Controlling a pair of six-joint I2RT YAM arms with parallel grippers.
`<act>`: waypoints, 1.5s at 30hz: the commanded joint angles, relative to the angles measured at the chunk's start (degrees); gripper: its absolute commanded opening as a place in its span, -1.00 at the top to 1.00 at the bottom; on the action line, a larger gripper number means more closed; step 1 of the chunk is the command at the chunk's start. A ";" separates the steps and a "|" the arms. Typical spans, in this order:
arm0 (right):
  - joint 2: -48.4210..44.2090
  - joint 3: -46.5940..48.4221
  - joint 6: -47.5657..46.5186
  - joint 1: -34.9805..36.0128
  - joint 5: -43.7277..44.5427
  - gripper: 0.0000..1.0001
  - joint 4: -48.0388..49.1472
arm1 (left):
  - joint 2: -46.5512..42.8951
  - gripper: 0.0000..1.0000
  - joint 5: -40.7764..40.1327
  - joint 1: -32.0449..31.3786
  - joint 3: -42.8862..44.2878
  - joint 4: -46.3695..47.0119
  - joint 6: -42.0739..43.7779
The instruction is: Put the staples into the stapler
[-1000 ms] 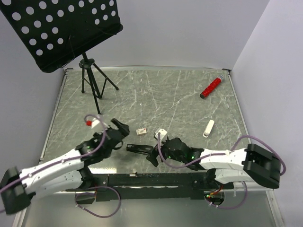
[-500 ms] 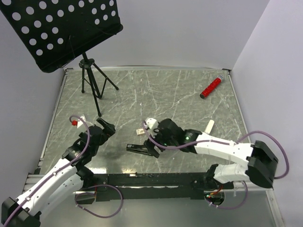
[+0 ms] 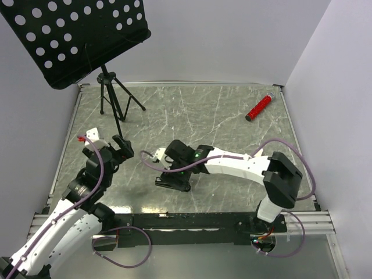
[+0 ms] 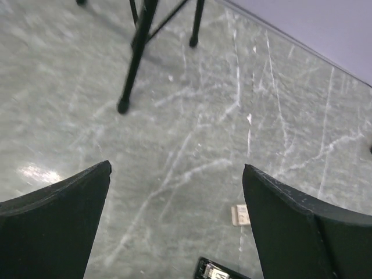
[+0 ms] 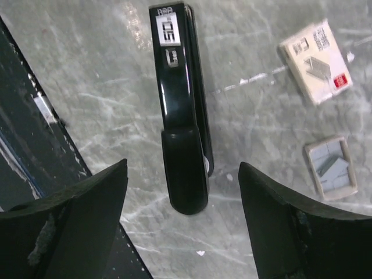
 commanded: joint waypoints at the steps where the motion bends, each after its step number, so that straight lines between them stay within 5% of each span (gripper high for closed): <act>1: 3.52 6.04 -1.75 1.32 3.85 -0.59 -5.06 | -2.81 -0.99 -8.70 0.31 0.83 2.94 9.75; 8: 8.80 10.00 -2.19 2.20 6.05 -0.34 -8.57 | -8.17 -0.99 -15.94 0.31 -1.63 8.65 16.62; 13: 10.56 9.92 -1.92 2.81 7.28 0.02 -9.63 | -8.09 -0.99 -16.03 0.39 -2.34 9.62 17.06; 18: 12.75 7.90 -2.36 3.95 8.60 0.76 -9.28 | -8.70 -0.99 -14.01 0.75 -3.12 10.94 17.85; 22: 14.61 5.53 -0.70 4.04 6.49 1.00 -8.23 | -8.70 -0.99 -13.57 1.19 -3.21 11.12 18.02; 36: 24.63 3.76 5.11 4.66 2.97 1.00 -5.32 | -8.44 -0.99 -12.34 1.89 -3.39 11.29 18.11; 45: 14.97 14.64 5.90 3.52 7.45 1.00 -14.01 | -8.96 -0.99 -12.43 1.98 -3.39 11.38 17.94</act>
